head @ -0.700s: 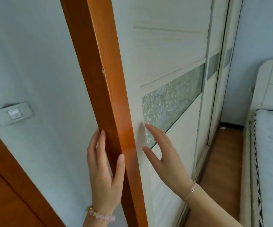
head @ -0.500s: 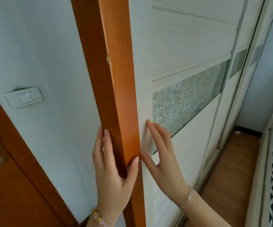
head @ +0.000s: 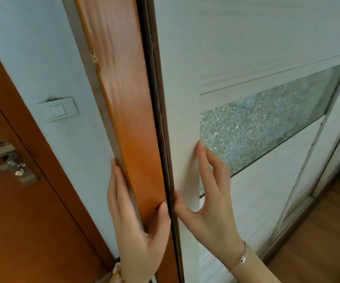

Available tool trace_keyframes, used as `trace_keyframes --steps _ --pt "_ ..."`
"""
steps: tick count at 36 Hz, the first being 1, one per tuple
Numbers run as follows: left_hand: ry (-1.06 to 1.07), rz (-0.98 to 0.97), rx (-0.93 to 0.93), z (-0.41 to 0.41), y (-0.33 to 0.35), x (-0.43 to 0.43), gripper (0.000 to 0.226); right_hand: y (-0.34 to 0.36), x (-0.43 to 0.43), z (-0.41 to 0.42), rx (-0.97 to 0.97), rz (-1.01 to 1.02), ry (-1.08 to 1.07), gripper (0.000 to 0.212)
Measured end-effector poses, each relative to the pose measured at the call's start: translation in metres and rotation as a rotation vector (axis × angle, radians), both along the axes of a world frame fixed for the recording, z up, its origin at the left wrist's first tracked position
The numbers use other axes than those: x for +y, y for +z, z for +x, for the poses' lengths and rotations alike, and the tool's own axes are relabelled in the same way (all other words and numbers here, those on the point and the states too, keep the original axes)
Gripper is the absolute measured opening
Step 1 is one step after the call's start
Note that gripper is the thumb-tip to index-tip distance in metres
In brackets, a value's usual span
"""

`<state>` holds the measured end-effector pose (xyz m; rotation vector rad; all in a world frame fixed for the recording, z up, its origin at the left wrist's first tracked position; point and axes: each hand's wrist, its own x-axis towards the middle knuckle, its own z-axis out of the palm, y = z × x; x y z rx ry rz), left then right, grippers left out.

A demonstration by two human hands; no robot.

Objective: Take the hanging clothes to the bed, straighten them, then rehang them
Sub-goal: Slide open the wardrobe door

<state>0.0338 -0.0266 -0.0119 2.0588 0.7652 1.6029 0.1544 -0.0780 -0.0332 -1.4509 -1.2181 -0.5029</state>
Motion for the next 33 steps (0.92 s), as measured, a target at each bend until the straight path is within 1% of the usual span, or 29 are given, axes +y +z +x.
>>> trace_keyframes --steps 4,9,11,13,14,16,17,18,20,22,23,26,29,30,31,32,33 --pt "0.039 -0.007 0.0 0.005 0.002 -0.009 0.086 -0.001 0.0 0.014 -0.01 0.037 0.004 0.087" --pt "0.19 0.021 -0.015 0.015 0.0 -0.029 0.076 0.004 -0.006 0.042 0.032 0.008 0.0 0.086" --pt "0.277 0.093 -0.032 0.026 -0.008 -0.044 0.07 0.006 -0.01 0.057 0.036 0.006 0.001 0.086" --pt "0.338 0.225 -0.04 0.041 -0.021 -0.057 0.06 0.007 -0.013 0.072 0.032 0.004 0.001 0.086" --pt "0.338 0.28 -0.033 0.051 -0.028 -0.062 0.053 0.007 -0.014 0.08 0.032 0.0 -0.002 0.086" --pt "0.264 0.331 0.02 0.074 -0.04 -0.067 0.042 0.007 -0.017 0.096 0.032 -0.008 -0.007 0.085" --pt "0.209 0.312 0.056 0.087 -0.046 -0.067 0.044 0.008 -0.018 0.105 0.032 -0.014 -0.009 0.085" --pt "0.146 0.253 0.089 0.101 -0.052 -0.065 0.051 0.009 -0.02 0.113 0.03 -0.019 -0.015 0.085" --pt "0.03 0.037 0.15 0.127 -0.059 -0.058 0.067 0.009 -0.022 0.129 0.021 -0.021 -0.03 0.085" --pt "-0.058 -0.187 0.214 0.154 -0.065 -0.053 0.066 0.011 -0.025 0.146 0.031 -0.025 -0.031 0.086" --pt "-0.09 -0.253 0.238 0.167 -0.069 -0.05 0.063 0.011 -0.026 0.156 0.033 -0.028 -0.036 0.086" --pt "-0.18 -0.35 0.325 0.207 -0.073 -0.044 0.061 0.012 -0.032 0.184 0.033 -0.039 -0.06 0.085" --pt "-0.238 -0.495 0.354 0.222 -0.078 -0.043 0.075 0.007 -0.033 0.195 -0.009 -0.056 -0.075 0.084" --pt "-0.259 -0.537 0.35 0.229 -0.077 -0.043 0.073 0.004 -0.035 0.202 -0.015 -0.06 -0.073 0.085" --pt "-0.265 -0.576 0.361 0.24 -0.071 -0.042 0.065 0.003 -0.037 0.212 -0.028 -0.053 -0.069 0.087" --pt "-0.272 -0.601 0.366 0.252 -0.067 -0.041 0.056 0.004 -0.037 0.225 -0.063 -0.047 -0.074 0.087" --pt "-0.274 -0.609 0.373 0.264 -0.064 -0.04 0.053 0.005 -0.036 0.237 -0.109 -0.039 -0.085 0.086"
